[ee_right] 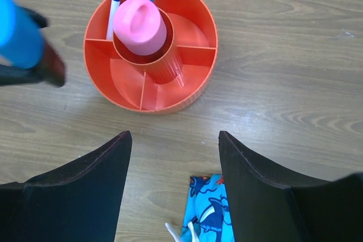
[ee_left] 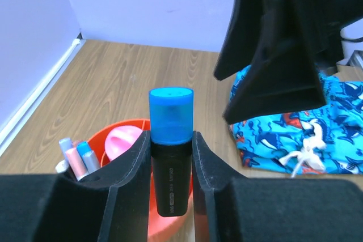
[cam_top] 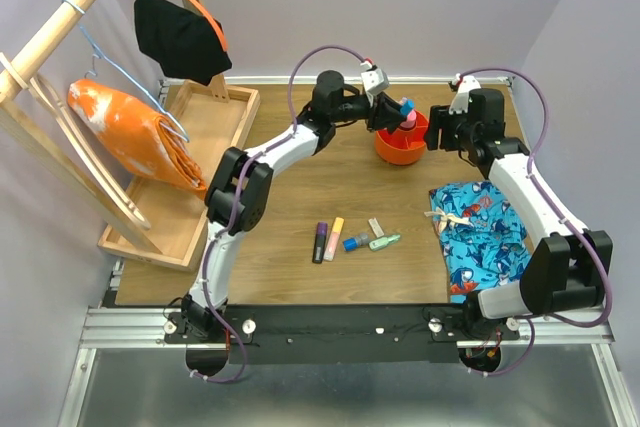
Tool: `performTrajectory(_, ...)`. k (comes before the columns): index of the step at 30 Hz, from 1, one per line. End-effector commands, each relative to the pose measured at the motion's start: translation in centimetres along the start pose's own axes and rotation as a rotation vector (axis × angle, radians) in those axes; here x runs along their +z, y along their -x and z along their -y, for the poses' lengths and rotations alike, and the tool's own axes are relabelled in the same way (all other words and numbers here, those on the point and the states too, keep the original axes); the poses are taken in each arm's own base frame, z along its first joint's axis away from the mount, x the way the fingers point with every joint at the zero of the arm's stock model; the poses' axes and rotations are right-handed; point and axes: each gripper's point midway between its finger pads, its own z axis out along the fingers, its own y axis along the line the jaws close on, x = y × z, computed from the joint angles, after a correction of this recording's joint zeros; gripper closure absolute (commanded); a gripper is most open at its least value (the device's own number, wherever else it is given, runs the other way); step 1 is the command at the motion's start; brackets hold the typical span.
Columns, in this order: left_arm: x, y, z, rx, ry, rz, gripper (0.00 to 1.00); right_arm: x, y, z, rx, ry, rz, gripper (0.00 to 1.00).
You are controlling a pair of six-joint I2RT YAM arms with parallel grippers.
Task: Sort the stationery into containers
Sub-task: Place the pen in the storage box.
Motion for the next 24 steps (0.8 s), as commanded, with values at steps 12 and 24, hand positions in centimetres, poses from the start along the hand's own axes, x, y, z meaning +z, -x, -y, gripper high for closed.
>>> performTrajectory(12, 1.7, -3.5, -4.4, -0.024, 0.008, 0.094, 0.94, -0.8, 0.0, 1.8, 0.003, -0.102, -0.052, 0.29)
performTrajectory(24, 1.5, -7.0, -4.3, -0.08, 0.012, 0.075, 0.86, 0.0, -0.2, 1.9, 0.004, -0.1, -0.075, 0.29)
